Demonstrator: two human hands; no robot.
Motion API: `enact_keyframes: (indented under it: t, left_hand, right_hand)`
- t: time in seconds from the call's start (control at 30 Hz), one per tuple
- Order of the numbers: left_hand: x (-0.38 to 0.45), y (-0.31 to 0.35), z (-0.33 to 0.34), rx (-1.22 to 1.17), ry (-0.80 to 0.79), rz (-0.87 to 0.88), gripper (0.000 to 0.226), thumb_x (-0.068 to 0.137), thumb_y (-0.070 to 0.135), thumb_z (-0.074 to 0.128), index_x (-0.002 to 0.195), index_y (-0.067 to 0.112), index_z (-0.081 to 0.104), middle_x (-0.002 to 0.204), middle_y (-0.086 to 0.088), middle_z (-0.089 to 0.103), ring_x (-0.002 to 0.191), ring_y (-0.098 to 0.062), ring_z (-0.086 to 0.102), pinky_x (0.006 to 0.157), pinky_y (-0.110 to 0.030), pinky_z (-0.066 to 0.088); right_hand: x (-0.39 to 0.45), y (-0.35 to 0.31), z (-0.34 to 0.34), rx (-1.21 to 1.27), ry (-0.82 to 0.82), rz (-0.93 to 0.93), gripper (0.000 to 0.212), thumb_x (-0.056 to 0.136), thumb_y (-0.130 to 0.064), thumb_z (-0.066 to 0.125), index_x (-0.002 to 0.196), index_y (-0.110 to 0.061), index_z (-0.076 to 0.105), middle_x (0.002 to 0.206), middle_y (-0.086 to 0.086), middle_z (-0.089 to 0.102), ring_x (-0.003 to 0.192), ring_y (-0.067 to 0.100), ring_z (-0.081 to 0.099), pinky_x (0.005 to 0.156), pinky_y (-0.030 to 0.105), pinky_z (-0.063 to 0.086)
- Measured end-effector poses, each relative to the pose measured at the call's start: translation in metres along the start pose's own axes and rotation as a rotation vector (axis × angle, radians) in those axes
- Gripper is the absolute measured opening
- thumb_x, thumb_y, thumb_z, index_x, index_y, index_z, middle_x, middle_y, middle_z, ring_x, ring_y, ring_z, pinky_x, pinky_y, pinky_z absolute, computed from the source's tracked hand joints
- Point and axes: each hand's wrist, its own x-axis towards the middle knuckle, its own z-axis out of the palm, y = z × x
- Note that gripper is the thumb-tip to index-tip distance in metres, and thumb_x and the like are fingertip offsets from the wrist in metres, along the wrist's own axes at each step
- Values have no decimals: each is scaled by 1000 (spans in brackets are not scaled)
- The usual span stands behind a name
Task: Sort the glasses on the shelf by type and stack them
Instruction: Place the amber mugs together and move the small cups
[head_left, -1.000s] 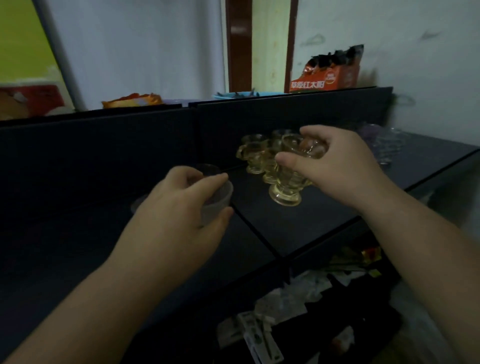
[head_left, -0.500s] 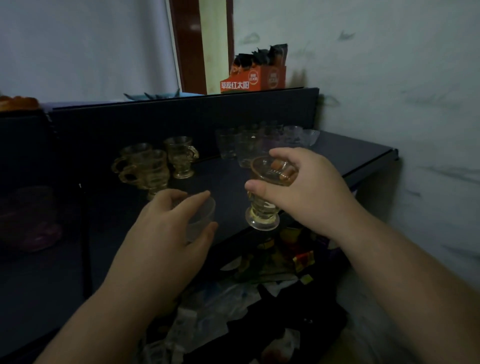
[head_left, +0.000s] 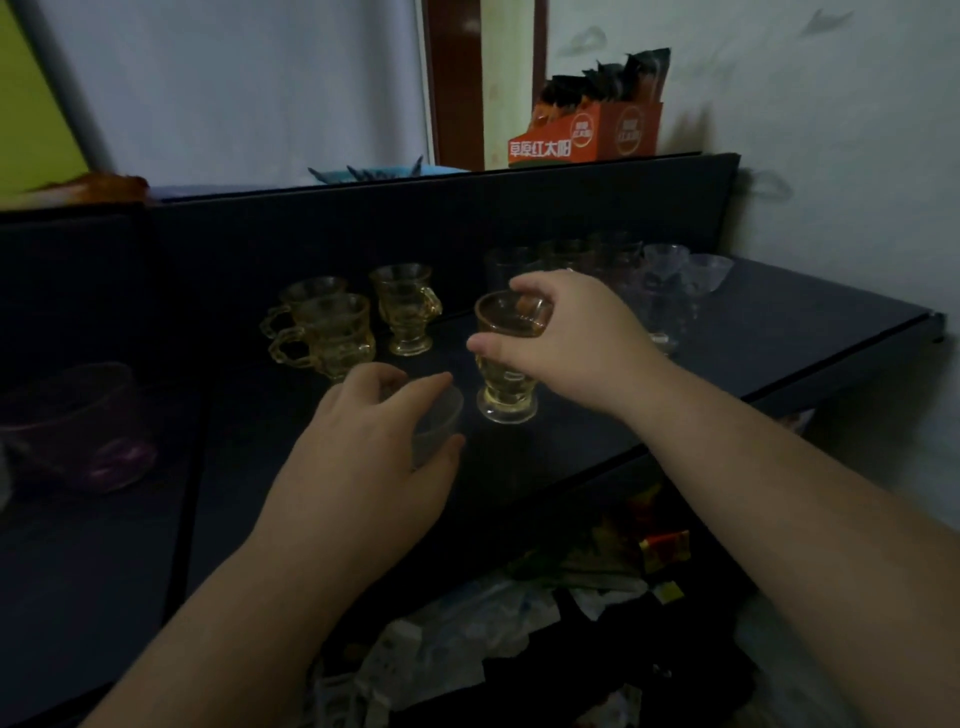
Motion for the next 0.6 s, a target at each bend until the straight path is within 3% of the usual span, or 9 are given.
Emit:
enact_keyframes:
  t: [0.17,0.6]
  left_hand:
    - [9,-13,5,8,36,40,60,86,57,49,142,48,31,137,14,33,117,-1,30,84,-21,36]
    - [23,-16,7,25,60,-10,61,82,59,45,141,47,35,135,14,36,119,-6,36,90,-26,42]
  right_hand:
    - [38,-7,31,-23,-97,-41,84,76,-58,76,146,-19,48,141,-1,55,123,11,52,88,21,36]
    - [74,0,67,12,-135,-102,88,71,-62,77,143,-18,51,139,1,54,124,16,53,94,26,43]
